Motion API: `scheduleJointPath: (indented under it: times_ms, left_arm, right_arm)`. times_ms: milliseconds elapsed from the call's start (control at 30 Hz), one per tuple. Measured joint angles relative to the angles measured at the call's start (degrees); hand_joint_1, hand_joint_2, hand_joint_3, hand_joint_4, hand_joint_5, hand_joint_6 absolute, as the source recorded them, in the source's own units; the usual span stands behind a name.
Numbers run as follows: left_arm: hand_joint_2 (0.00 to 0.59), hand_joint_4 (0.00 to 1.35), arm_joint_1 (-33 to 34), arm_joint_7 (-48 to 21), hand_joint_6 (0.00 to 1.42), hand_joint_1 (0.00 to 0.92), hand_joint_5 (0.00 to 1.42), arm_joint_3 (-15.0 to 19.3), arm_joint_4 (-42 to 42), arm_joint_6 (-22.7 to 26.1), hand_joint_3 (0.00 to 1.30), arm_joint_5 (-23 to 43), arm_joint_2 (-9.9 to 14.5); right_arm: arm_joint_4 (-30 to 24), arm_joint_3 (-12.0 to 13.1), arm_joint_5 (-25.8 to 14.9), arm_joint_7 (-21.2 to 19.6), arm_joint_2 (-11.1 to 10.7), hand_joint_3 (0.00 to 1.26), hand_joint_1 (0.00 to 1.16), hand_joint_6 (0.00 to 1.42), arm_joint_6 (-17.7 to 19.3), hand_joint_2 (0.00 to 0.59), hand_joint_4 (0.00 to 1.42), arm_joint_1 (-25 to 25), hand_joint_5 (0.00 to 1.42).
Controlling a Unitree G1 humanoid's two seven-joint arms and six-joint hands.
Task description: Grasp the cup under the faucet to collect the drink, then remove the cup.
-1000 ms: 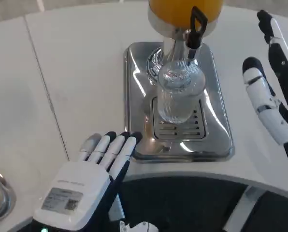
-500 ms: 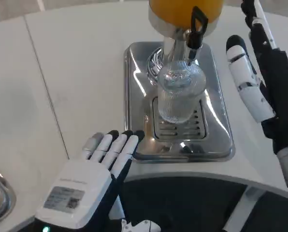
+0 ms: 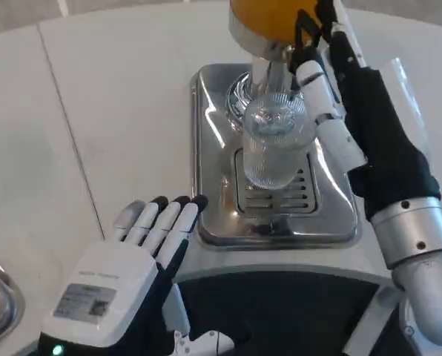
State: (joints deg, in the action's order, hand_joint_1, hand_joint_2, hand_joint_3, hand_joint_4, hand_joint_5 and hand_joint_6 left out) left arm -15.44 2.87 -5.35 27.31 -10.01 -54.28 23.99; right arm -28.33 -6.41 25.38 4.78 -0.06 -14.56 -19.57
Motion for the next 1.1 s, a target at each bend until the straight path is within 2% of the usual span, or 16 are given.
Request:
scheduleJointPath:
  times_ms: [300, 567, 700, 867, 967, 1100]
  left_arm:
    - [0.138, 0.00, -0.5, 0.0, 0.00, 0.000, 0.00, 0.5, -0.1, 0.0, 0.00, 0.1, 0.0]
    - [0.138, 0.00, -0.3, 0.1, 0.00, 0.000, 0.00, 0.5, -1.4, -0.1, 0.00, 0.4, 0.0]
    - [0.137, 0.00, 0.0, 0.4, 0.00, 0.000, 0.00, 0.5, -1.5, -0.2, 0.00, 0.5, 0.0]
    - [0.137, 0.00, 0.6, 0.8, 0.00, 0.000, 0.00, 0.5, -2.2, -0.2, 0.00, 0.5, 0.0]
    - [0.137, 0.00, 1.2, 1.5, 0.00, 0.000, 0.00, 0.5, -2.9, -0.2, 0.00, 0.5, -0.1]
    - [0.132, 0.00, 2.4, 2.3, 0.00, 0.000, 0.00, 0.5, -3.7, -0.2, 0.00, 0.5, -0.4]
  right_arm:
    - [2.2, -1.4, -0.9, 0.2, -0.9, 0.00, 0.00, 0.00, -1.3, 0.568, 0.00, -3.0, 0.00]
    - [0.7, -2.7, -0.9, 4.5, -5.0, 0.00, 0.00, 0.00, -3.8, 0.569, 0.00, -4.4, 0.00]
    - [0.5, -4.3, -0.5, 5.1, -5.5, 0.00, 0.00, 0.00, -4.1, 0.565, 0.00, -4.4, 0.00]
    - [-0.3, -6.0, 2.3, 5.6, -7.6, 0.00, 0.00, 0.00, -4.7, 0.566, 0.00, -4.4, 0.00]
    - [-0.5, -6.8, 4.9, 6.0, -9.7, 0.00, 0.00, 0.00, -4.7, 0.567, 0.00, -4.8, 0.00]
    - [-0.5, -7.4, 7.3, 6.1, -10.8, 0.00, 0.00, 0.00, -4.7, 0.570, 0.00, -4.9, 0.00]
